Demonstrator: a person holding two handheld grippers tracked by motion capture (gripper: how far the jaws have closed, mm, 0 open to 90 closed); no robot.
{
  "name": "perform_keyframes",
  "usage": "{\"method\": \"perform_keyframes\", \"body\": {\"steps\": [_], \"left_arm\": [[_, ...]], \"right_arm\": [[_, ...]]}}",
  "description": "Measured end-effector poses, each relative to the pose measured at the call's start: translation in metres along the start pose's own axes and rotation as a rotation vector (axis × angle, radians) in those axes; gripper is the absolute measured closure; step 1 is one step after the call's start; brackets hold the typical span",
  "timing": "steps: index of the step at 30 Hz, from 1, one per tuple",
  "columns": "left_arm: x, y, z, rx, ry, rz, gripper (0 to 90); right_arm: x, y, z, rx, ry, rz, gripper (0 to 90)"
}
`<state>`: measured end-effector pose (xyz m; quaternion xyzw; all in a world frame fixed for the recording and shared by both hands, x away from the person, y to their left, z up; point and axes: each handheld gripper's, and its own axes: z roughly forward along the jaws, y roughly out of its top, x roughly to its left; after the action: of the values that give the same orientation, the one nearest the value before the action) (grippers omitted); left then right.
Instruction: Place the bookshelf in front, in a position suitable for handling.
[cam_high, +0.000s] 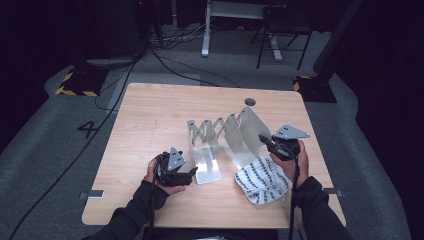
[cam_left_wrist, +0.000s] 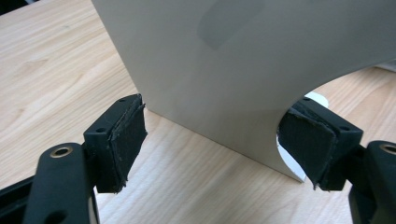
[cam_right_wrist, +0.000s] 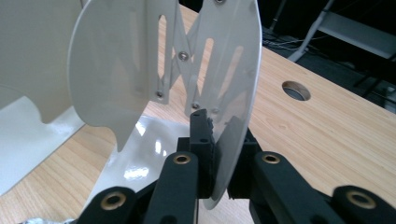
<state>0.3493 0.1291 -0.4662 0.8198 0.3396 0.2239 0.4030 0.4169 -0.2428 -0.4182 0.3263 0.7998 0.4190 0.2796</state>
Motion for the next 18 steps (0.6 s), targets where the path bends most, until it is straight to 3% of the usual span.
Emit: {"method": "perform_keyframes", "body": {"steps": [10,12,13,14,16,18], "left_arm": [[0.016,-0.002,-0.006,0.002,0.050,0.004,24.4],[0.024,-0.003,-0.008,0.013,0.089,0.007,24.6],[0.024,-0.003,-0.008,0.013,0.089,0.007,24.8],[0.026,-0.004,-0.008,0.016,0.083,-0.009,24.8],[0.030,-0.006,-0.009,0.017,0.069,-0.032,24.9],[0.030,-0.008,-0.011,0.023,0.049,-0.040,25.8]], "right_arm": [[0.024,-0.005,-0.020,0.026,-0.031,0.021,81.5],[0.030,-0.007,-0.027,0.027,-0.010,0.026,77.0],[0.030,-0.008,-0.029,0.022,0.001,0.033,73.1],[0.030,-0.008,-0.029,0.022,0.001,0.033,73.1],[0.030,-0.011,-0.036,0.020,-0.007,0.040,59.3],[0.031,-0.016,-0.046,0.028,0.026,0.032,53.8]]}}
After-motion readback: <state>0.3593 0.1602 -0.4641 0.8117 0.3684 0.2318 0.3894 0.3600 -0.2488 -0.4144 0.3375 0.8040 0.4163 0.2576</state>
